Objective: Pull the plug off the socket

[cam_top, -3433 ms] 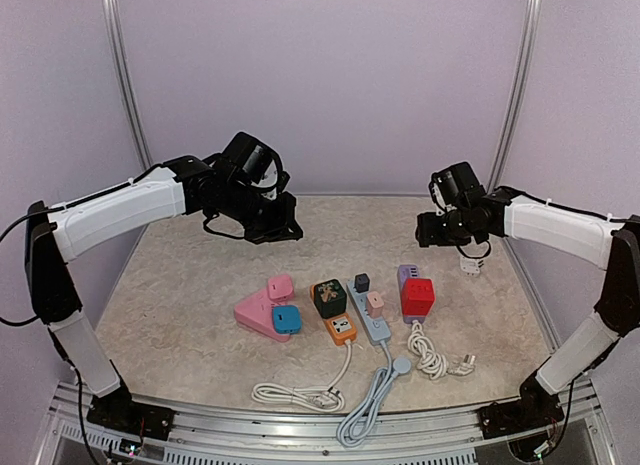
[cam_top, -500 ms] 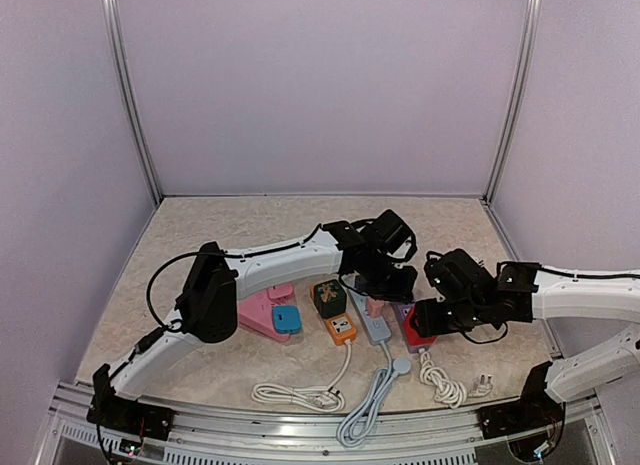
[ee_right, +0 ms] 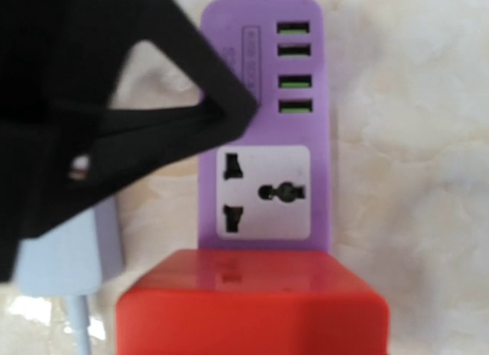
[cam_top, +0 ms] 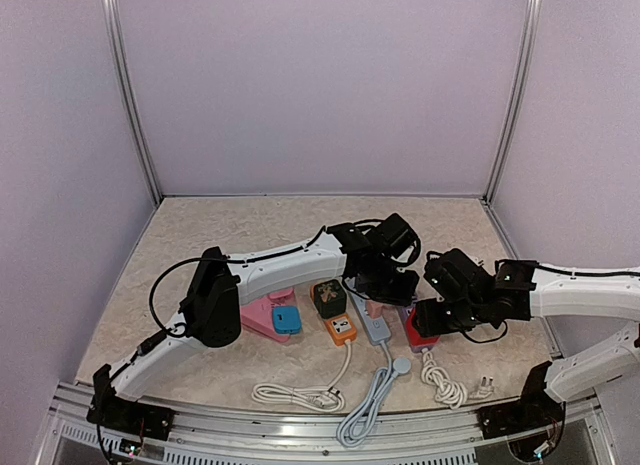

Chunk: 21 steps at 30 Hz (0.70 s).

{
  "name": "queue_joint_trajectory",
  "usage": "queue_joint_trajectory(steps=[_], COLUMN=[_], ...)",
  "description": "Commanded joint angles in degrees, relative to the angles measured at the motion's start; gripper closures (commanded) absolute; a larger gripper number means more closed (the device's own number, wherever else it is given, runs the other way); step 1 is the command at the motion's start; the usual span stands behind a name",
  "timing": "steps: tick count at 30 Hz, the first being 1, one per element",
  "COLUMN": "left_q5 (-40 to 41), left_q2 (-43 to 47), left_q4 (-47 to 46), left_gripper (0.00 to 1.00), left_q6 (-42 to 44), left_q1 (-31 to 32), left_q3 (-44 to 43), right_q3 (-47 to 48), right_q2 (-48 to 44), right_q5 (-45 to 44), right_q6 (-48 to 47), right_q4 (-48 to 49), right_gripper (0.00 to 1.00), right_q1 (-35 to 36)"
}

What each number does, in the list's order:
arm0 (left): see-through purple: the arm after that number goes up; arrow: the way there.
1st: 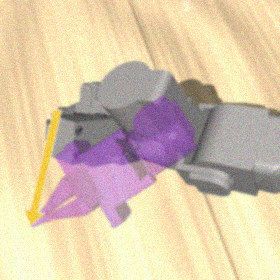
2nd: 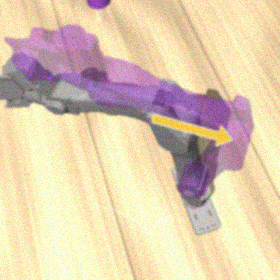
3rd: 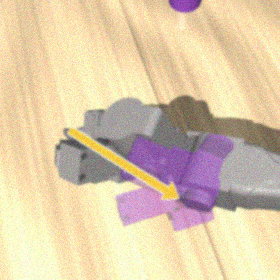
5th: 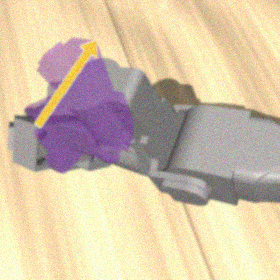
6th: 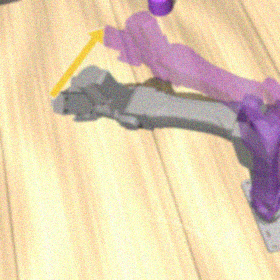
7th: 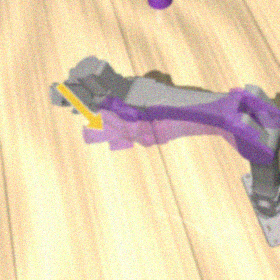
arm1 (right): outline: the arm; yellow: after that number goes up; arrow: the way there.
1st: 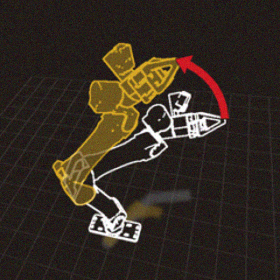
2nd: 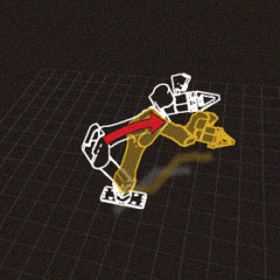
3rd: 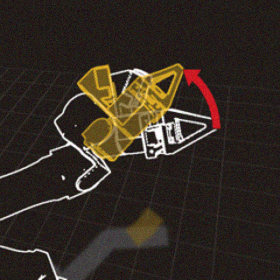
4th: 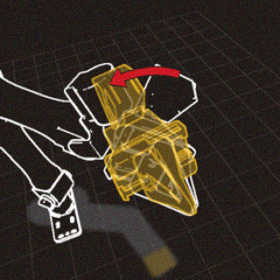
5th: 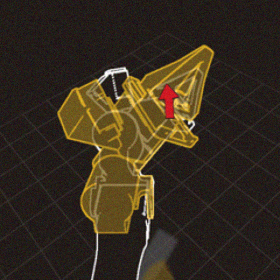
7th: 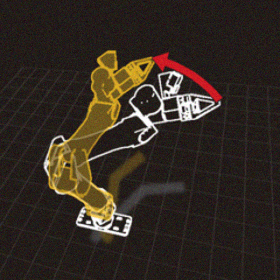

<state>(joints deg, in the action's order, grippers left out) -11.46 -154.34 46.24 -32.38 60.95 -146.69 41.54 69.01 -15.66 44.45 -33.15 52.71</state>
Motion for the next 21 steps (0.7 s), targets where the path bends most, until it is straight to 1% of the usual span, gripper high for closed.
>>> queue_joint_trajectory(steps=[1, 5, 11, 14, 18, 21], left_q5=[1.8, 1.9, 1.9, 1.8, 2.3, 2.4], left_q2=[-4.4, -5.2, -6.9, -7.0, -6.6, -7.0], left_q4=[5.3, 5.9, 7.4, 7.6, 7.3, 7.4], left_gripper=[1.00, 1.00, 1.00, 1.00, 0.97, 0.97], left_q6=[1.6, 1.9, 2.4, 2.5, 3.0, 3.0], left_q1=[0.3, 0.5, 0.7, 0.7, 0.6, 0.5], left_q3=[0.3, 0.2, -1.1, -1.1, -1.3, -1.7], right_q3=[0.9, 2.3, 4.0, 3.6, 3.1, 2.1], right_q2=[-0.3, -1.3, -0.4, -0.4, 0.3, -1.2], right_q5=[-3.0, -3.9, -4.4, -3.9, -3.0, -2.6], right_q6=[-1.1, -2.5, -3.7, -3.8, -3.0, -2.6], right_q4=[-5.3, -3.8, -1.9, 0.0, 0.7, 1.5], right_gripper=[0.69, 0.69, 0.70, 0.70, 0.71, 0.71], right_q1=[0.4, 0.5, 0.5, 0.5, 0.5, 0.4])
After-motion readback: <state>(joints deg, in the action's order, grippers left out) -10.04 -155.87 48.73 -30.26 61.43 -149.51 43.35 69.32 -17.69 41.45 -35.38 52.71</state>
